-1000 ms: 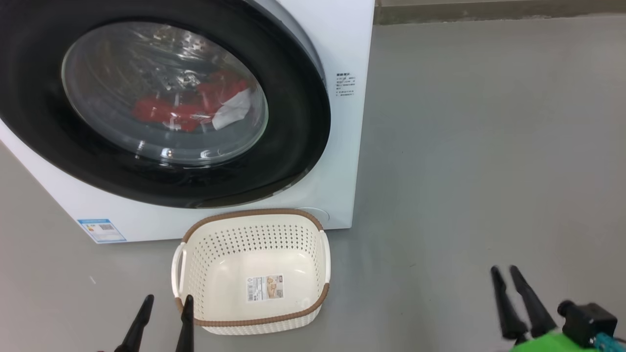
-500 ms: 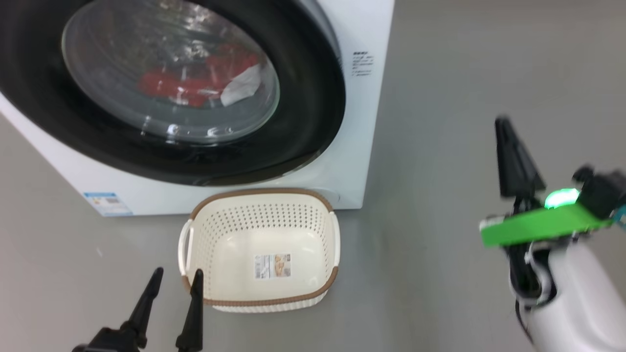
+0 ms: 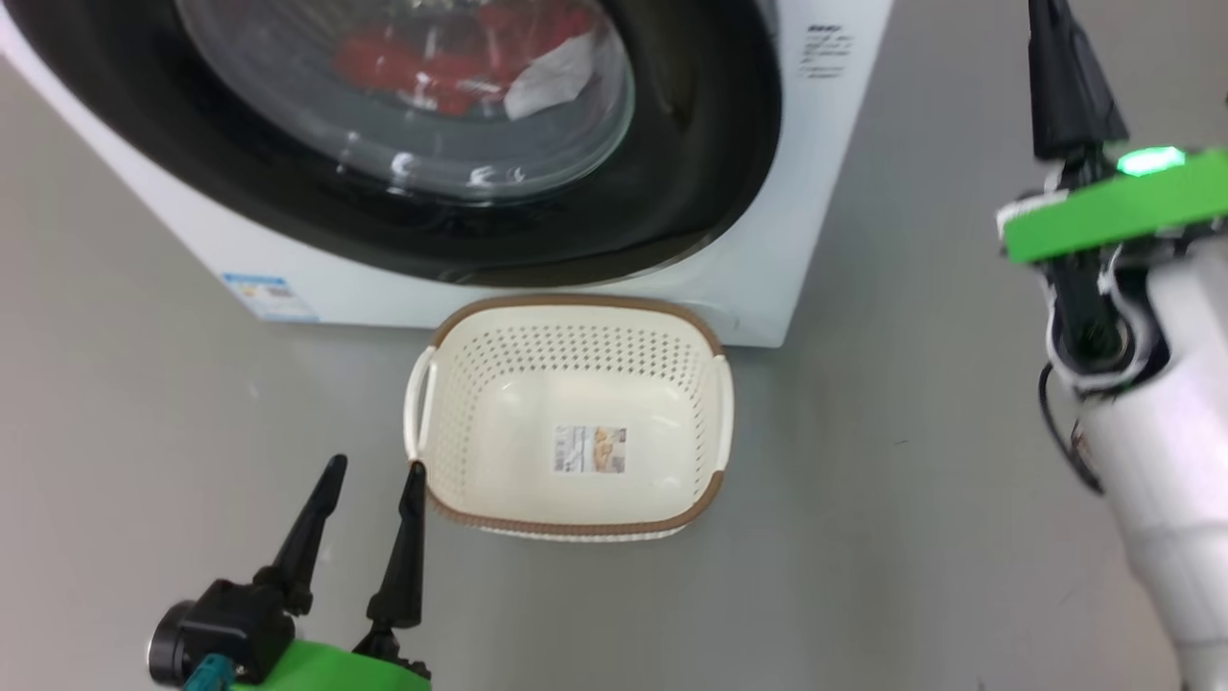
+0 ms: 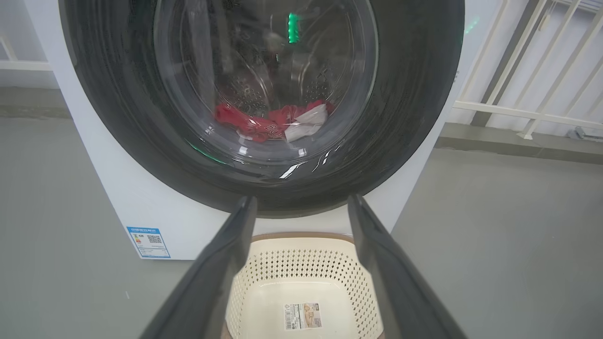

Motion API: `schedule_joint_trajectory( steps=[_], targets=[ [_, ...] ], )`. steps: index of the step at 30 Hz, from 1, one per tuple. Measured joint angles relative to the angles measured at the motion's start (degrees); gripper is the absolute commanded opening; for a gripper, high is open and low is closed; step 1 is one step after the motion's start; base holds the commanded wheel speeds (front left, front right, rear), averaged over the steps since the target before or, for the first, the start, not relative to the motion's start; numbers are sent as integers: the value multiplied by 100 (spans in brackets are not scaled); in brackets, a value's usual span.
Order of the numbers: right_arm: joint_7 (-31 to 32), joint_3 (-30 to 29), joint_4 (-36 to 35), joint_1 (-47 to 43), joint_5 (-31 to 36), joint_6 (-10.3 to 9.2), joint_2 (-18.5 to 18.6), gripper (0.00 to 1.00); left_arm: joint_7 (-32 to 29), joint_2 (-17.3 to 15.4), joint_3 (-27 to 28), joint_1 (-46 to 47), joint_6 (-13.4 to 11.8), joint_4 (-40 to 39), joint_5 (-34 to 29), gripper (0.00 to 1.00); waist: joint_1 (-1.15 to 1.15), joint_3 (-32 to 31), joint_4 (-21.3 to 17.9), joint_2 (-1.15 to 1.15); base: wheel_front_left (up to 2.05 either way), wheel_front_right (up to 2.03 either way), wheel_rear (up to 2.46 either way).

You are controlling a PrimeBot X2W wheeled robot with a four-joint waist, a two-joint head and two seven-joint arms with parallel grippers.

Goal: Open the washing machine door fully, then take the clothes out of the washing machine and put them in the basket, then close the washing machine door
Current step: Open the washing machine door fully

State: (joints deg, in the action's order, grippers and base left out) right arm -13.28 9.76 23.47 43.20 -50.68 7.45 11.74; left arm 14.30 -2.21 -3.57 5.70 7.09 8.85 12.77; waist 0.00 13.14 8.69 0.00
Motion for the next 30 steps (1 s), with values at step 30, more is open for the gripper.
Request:
schedule_joint_trajectory(
  steps=[30],
  targets=[
    [3933,792,1397,1979,-4085,0,655,0,1,16,-385,506,7,33,247,100,0,875,667,0,0,0,0]
  ],
)
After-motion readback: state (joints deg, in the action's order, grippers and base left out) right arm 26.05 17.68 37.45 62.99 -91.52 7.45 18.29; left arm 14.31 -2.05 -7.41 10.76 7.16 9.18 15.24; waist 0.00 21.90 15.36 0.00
